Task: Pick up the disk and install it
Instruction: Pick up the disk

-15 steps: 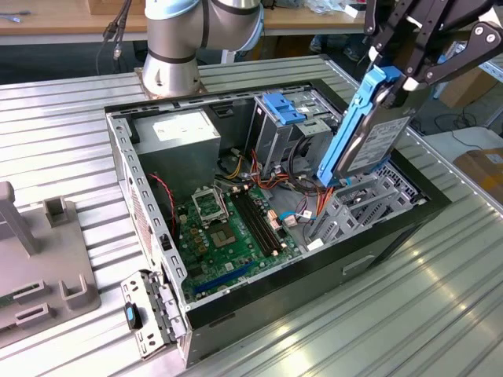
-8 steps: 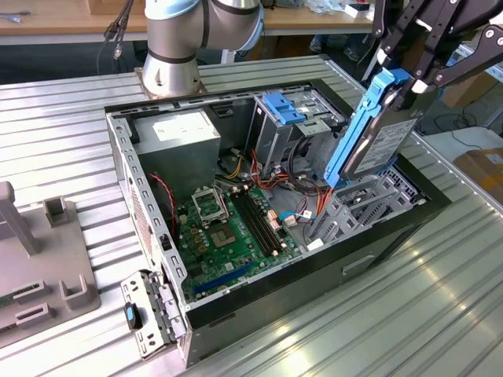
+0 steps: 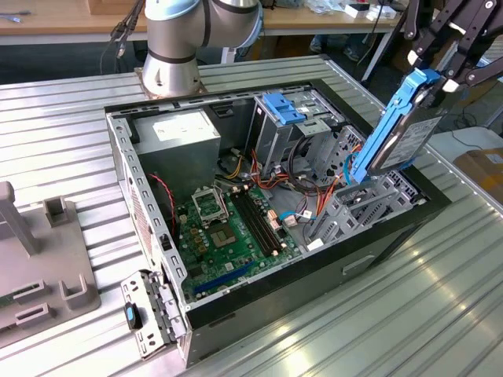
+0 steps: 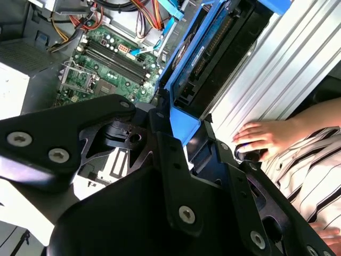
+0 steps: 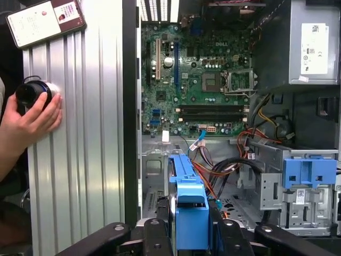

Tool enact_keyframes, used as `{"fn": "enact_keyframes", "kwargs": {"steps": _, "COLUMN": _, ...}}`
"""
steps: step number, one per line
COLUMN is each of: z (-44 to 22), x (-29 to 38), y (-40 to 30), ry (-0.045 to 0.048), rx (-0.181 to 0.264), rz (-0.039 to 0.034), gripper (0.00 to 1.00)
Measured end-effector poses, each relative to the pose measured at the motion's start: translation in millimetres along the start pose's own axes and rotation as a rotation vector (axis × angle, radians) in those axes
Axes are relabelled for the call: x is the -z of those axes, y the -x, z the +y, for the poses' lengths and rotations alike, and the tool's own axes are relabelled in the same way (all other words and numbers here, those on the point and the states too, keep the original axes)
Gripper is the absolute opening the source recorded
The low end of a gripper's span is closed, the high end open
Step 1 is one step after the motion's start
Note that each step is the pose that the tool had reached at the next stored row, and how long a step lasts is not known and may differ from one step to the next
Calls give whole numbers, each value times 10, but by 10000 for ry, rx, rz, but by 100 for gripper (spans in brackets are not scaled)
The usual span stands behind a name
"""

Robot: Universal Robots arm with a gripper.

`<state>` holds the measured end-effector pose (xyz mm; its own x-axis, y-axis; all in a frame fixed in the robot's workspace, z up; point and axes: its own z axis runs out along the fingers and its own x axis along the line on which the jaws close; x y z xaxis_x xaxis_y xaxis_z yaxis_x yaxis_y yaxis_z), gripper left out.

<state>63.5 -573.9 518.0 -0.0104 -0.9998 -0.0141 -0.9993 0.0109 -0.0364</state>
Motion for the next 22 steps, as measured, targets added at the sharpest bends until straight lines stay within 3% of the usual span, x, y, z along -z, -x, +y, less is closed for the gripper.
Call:
{"fn": "enact_keyframes", "kwargs": {"steps": 4, "z": -53, "x": -44, "y": -27, "ry": 0, "rx": -8, "rz": 1, "gripper": 37}}
{"fn": "enact_keyframes", "kwargs": {"steps": 9, "z": -58, "x": -66, "y": -28, "ry": 0, "rx": -10, "rz": -2, "gripper": 37}}
{"fn": "enact_keyframes", "kwargs": {"steps": 18, "z": -57, "x": -235, "y": -31, "ry": 0, "rx": -18, "rz": 3, "gripper": 37}}
{"fn": "enact_keyframes", "kwargs": {"steps": 22, "z": -57, "x": -257, "y": -31, "ry": -1, "rx": -46, "rz": 12, "gripper": 37}}
